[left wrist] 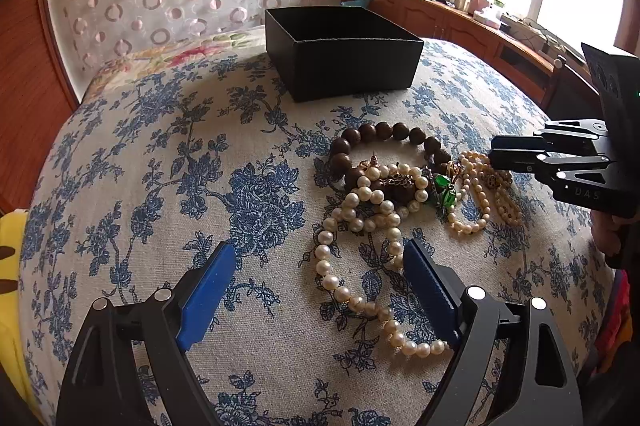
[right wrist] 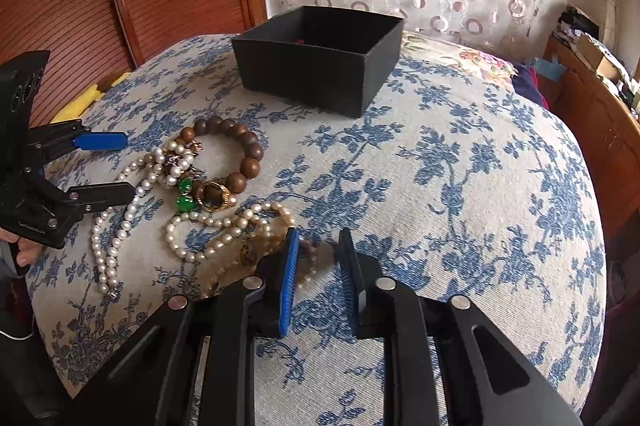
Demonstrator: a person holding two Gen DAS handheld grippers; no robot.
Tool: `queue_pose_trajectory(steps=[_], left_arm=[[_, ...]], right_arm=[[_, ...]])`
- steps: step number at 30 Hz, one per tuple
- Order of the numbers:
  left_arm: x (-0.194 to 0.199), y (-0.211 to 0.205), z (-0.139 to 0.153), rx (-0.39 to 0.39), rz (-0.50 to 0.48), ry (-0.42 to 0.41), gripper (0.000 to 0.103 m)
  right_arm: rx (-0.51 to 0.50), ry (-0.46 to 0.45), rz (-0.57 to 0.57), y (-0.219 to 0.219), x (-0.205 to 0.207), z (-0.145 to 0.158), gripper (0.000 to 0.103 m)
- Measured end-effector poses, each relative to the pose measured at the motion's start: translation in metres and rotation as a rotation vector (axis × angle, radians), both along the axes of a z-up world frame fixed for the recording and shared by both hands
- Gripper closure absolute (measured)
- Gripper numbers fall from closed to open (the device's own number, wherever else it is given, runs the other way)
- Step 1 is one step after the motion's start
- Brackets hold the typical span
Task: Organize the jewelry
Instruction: 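Move the open left tool back over the pearl necklaces, then grasp a beaded pearl strand with the left tool while the right tool grasps a white pearl necklace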
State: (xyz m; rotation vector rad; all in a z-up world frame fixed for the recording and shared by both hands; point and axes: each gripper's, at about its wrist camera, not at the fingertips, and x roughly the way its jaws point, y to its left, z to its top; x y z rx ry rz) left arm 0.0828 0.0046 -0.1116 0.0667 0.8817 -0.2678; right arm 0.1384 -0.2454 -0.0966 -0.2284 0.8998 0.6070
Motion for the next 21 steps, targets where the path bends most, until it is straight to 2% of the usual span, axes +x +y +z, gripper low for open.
queue_pose_trajectory(steps=[3,5,7,11,14,21], left_arm=[[0.0,0.0,0.0,0.0,0.0,0.0,0.02],[0.0,0.0,0.0,0.0,0.0,0.0,0.02],[0.0,0.0,0.0,0.0,0.0,0.0,0.02],[0.0,0.0,0.0,0.0,0.0,0.0,0.02],[0.0,0.0,0.0,0.0,0.0,0.0,0.02],[-0.001,0.001,0.002,-0.002,0.009,0.005,0.02]], right_arm=[[0.054,0.048,0.031,0.001,0.001,0.001,0.081],[0.034,0.031,0.039,0.003,-0.001,0.0,0.085],[0.015,0.019,0.029,0.004,0.0,0.0,0.098],[0.007,0.015,0.026,0.001,0.002,0.0,0.098],[-0.046,-0.036,-0.023,-0.002,0.002,0.001,0.098],[-0.027,-0.071,-0.058,-0.015,0.0,0.007,0.098]])
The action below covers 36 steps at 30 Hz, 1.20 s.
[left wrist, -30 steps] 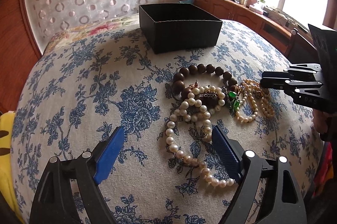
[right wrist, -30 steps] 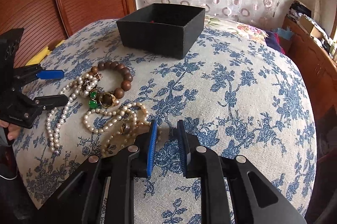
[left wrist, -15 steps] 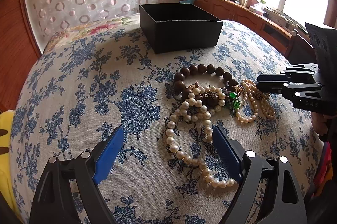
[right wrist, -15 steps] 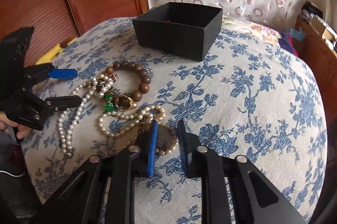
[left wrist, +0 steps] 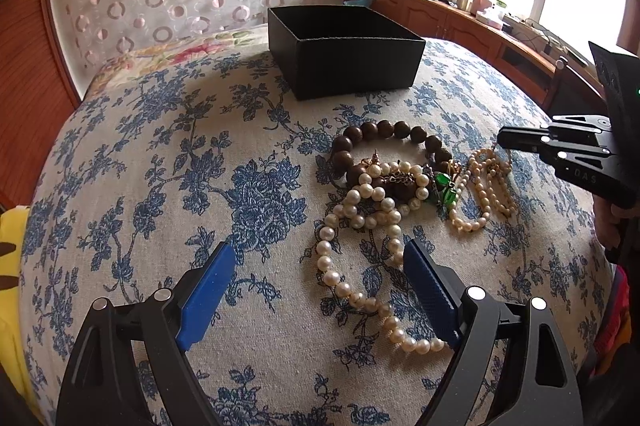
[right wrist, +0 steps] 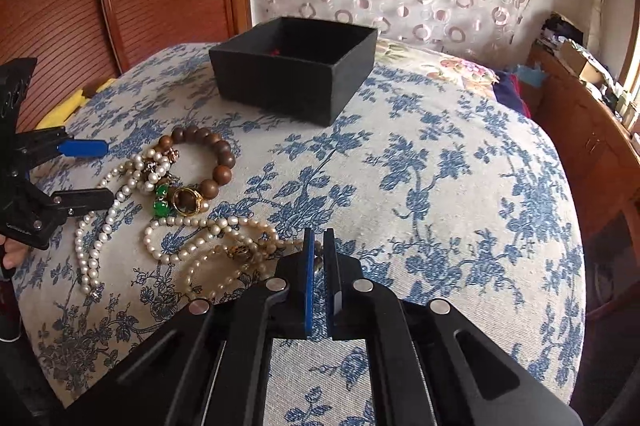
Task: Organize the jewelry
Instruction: 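Grasp a beaded pearl strand with the left tool while the right tool grasps a white pearl necklace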
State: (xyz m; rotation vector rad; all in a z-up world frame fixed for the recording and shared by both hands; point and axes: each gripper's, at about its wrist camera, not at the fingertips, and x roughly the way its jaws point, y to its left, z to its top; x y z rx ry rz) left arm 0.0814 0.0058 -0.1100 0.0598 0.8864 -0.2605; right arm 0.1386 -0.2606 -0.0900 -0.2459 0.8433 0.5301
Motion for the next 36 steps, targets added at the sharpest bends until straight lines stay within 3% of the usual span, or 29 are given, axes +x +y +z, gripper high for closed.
queue_pose_trajectory(steps=[3,5,10,18,21,27,36], left_arm=[[-0.005,0.004,0.004,-0.025,0.007,-0.012,0.021],[-0.007,0.007,0.008,-0.037,0.017,-0.025,0.028],[-0.005,0.01,0.007,-0.04,0.022,-0.011,0.058],[-0.003,0.002,0.001,0.013,0.021,-0.026,0.076],[-0.002,0.001,0.001,0.032,0.015,-0.027,0.095],[-0.004,0.001,0.007,0.021,0.014,-0.039,0.097],[-0.012,-0.008,0.071,-0.061,-0.007,-0.174,0.097]], right_arm=[[0.009,-0.009,-0.003,-0.004,-0.002,0.005,0.098],[0.014,-0.016,-0.005,-0.004,-0.003,0.007,0.098],[0.029,-0.041,-0.014,-0.008,-0.003,0.018,0.098],[0.046,-0.094,-0.008,-0.008,-0.006,0.042,0.098],[0.048,-0.103,-0.002,-0.006,-0.008,0.046,0.098],[0.053,-0.122,0.007,-0.003,-0.011,0.056,0.098],[0.068,-0.186,0.029,0.005,-0.015,0.09,0.098]])
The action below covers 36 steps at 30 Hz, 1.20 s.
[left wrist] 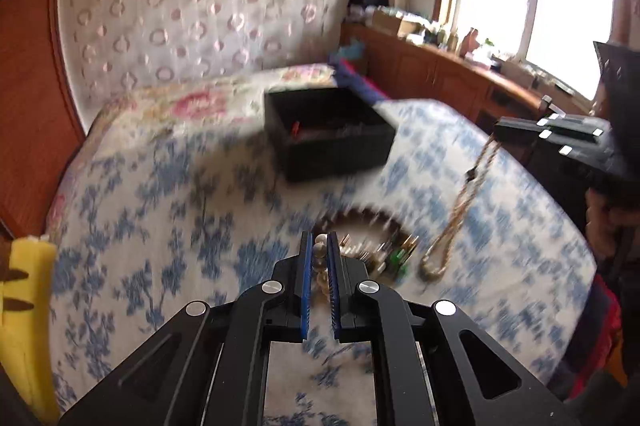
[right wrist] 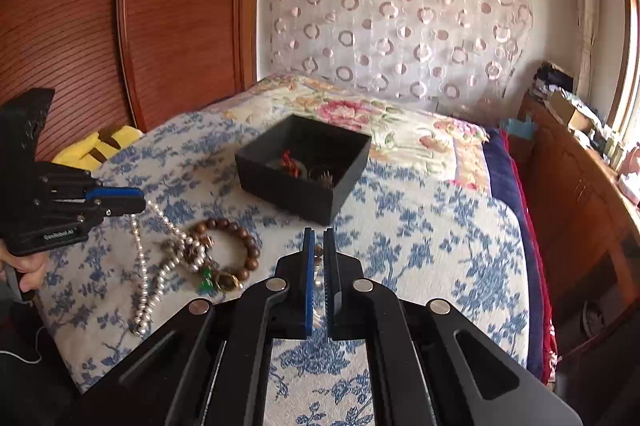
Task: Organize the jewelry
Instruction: 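Carry both pearl strands over the black box with both tools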
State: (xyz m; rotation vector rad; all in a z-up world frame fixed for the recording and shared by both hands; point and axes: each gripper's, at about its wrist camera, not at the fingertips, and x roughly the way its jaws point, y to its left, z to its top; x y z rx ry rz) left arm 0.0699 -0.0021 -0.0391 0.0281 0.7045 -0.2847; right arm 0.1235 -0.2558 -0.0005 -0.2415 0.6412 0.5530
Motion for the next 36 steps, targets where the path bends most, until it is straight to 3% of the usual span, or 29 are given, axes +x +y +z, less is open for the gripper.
queue_pose_trajectory(steps=[10,36], left_arm=[[-0.007,-0.013,0.055,-0.033,-0.019,-0.121,0.097],[0.023,-0.005,0.133,-0.005,0.03,-0.262,0.097]], right_arm=[[0.03,-0.073,0.015,0.007,-0.001,0.035,0.098],[0.065,-0.208,0.024,0.023,0.032,0.113,0.098]])
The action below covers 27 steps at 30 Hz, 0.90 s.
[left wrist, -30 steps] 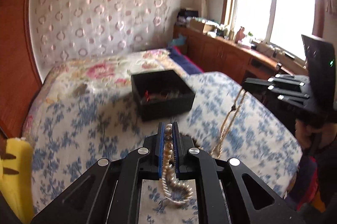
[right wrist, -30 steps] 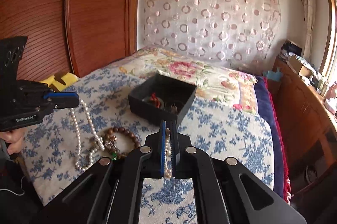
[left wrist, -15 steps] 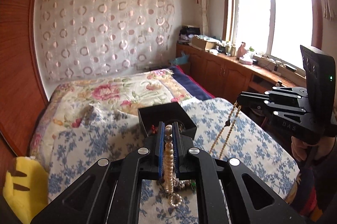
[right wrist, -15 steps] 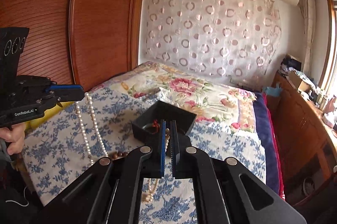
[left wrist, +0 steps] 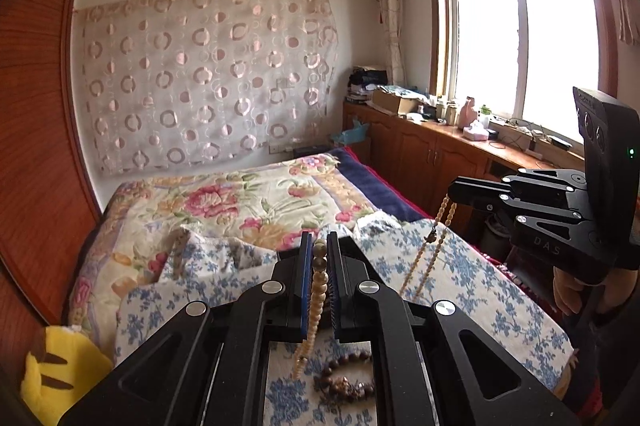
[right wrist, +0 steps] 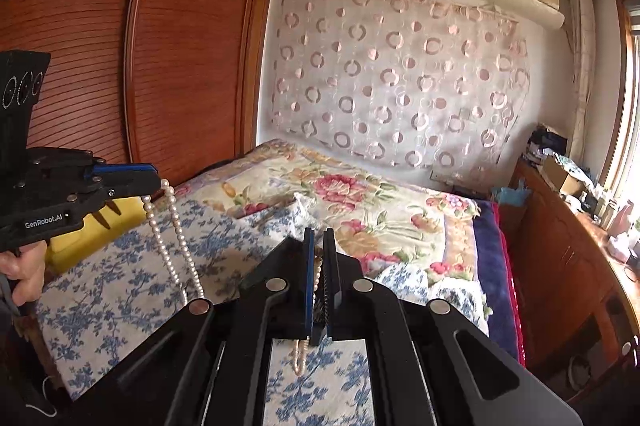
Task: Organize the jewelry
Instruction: 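Carry both pearl strands over the black box with both tools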
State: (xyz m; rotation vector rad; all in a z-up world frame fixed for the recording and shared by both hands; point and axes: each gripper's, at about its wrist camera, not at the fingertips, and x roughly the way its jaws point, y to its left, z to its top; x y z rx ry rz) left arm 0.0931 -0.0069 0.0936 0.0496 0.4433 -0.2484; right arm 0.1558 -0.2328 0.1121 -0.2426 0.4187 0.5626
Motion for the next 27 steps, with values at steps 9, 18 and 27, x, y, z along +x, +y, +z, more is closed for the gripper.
queue_pose_trajectory(steps=[9,18,27], left_arm=[[0.036,-0.002,0.021,-0.004,0.006,-0.023,0.097],[0.066,-0.008,0.035,-0.007,-0.004,-0.052,0.097],[0.102,-0.011,0.022,0.008,-0.019,-0.008,0.097]], right_arm=[[0.044,-0.032,0.023,0.006,0.038,0.023,0.098],[0.026,-0.039,0.065,0.02,0.074,0.027,0.098],[-0.003,0.013,0.064,0.034,0.117,-0.008,0.098]])
